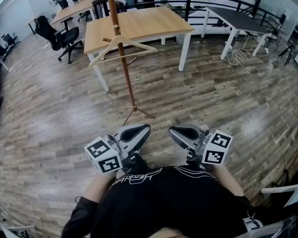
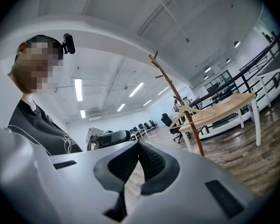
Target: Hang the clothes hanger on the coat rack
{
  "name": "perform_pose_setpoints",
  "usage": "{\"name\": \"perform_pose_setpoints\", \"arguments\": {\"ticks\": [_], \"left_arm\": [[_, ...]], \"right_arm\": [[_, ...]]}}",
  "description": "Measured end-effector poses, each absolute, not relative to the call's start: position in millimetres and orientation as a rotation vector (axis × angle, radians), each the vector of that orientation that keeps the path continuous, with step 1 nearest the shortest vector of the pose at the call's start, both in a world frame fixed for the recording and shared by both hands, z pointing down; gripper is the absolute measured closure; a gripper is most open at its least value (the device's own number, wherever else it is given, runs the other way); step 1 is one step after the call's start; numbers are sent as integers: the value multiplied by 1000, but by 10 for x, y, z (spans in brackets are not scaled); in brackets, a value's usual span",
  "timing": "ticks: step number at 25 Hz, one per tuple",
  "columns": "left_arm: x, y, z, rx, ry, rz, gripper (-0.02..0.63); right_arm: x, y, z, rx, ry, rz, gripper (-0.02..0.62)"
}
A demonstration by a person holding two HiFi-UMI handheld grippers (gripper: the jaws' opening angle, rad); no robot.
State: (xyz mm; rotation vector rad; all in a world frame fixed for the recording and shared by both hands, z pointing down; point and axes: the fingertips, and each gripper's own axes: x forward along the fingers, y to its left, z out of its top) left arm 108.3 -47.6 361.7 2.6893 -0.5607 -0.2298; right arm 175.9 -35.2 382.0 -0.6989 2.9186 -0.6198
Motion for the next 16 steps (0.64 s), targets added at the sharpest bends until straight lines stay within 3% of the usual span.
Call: {"name": "perform_pose_setpoints", "arguments": {"ticks": [16], "left_arm": [[1090,-424,3750,2669,-557,-218,598]], "right_arm": [[1769,-334,3929,-687,2919,-660,557]]}}
